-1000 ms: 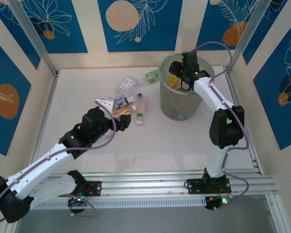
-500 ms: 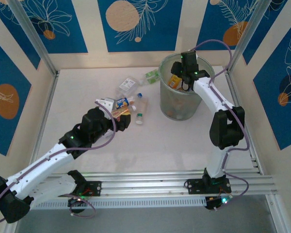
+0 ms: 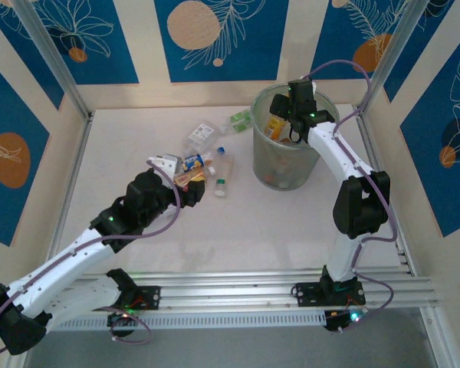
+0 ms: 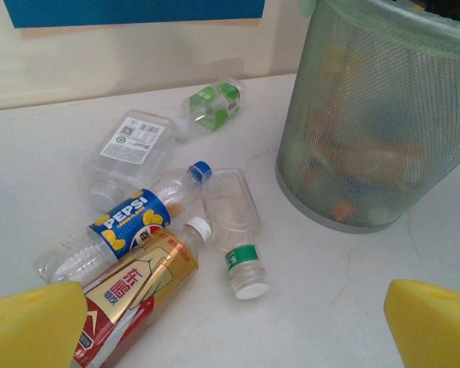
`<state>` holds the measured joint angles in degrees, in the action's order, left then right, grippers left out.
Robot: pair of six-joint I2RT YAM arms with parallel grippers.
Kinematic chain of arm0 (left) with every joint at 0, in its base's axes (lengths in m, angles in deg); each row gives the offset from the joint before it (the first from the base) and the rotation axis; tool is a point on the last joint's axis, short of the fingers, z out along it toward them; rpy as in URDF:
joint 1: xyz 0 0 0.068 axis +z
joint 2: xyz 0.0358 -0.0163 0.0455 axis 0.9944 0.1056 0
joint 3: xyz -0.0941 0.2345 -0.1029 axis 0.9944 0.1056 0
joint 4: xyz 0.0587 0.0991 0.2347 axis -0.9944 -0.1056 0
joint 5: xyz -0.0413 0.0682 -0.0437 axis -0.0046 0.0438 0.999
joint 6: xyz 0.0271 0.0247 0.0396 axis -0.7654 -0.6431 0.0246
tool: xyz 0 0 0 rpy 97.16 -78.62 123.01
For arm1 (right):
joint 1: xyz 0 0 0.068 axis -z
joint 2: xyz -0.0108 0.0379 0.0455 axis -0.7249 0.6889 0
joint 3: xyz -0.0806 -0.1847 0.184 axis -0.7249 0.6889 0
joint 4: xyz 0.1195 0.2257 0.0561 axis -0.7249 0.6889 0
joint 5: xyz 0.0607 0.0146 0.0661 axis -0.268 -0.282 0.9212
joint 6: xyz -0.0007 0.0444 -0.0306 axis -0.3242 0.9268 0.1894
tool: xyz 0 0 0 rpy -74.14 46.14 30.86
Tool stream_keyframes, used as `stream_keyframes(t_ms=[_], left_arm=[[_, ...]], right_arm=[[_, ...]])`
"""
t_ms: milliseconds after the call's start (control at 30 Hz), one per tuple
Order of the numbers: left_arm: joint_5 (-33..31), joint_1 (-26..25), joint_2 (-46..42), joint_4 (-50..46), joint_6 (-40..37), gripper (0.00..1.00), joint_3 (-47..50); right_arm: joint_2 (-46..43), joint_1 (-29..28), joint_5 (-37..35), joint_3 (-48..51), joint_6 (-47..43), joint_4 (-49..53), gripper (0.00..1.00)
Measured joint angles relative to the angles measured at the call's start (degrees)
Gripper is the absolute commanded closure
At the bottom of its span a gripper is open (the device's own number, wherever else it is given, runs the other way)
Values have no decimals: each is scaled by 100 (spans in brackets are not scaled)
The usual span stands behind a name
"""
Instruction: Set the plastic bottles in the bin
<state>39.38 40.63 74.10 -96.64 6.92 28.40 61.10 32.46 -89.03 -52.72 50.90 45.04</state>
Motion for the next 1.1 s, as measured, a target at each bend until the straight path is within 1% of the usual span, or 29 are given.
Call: stream_keyframes(t_ms=[67,133,233,333,500,700,900,1100], left_arm=[[-39,0,0,-61,2,1,0],[-105,0,0,-157,2,1,0],[-245,7,136,-490,-15,1,-79],[-367,44,483,-981,-68,1,-363],[-490,271,1300,-1906,-205,4,-1117],[-369,846,2013,-2916,-328,8,-1674],[-118,1305,2546,-3751,-317,13,-1904],[192,1421,2780,-3967,-184,13,-1744]], right_arm=[[-31,0,0,0,-24,120,10],[-96,0,-9,0,-61,247,5],[-326,-2,-15,-2,-120,457,1],[-758,-2,-9,-13,-127,708,1],[-1471,-2,79,-221,-122,1099,1],[-2149,-83,227,-302,-125,1670,1],[-2520,-382,197,-83,-125,2009,1],[-2850,-557,103,295,-127,2055,1]])
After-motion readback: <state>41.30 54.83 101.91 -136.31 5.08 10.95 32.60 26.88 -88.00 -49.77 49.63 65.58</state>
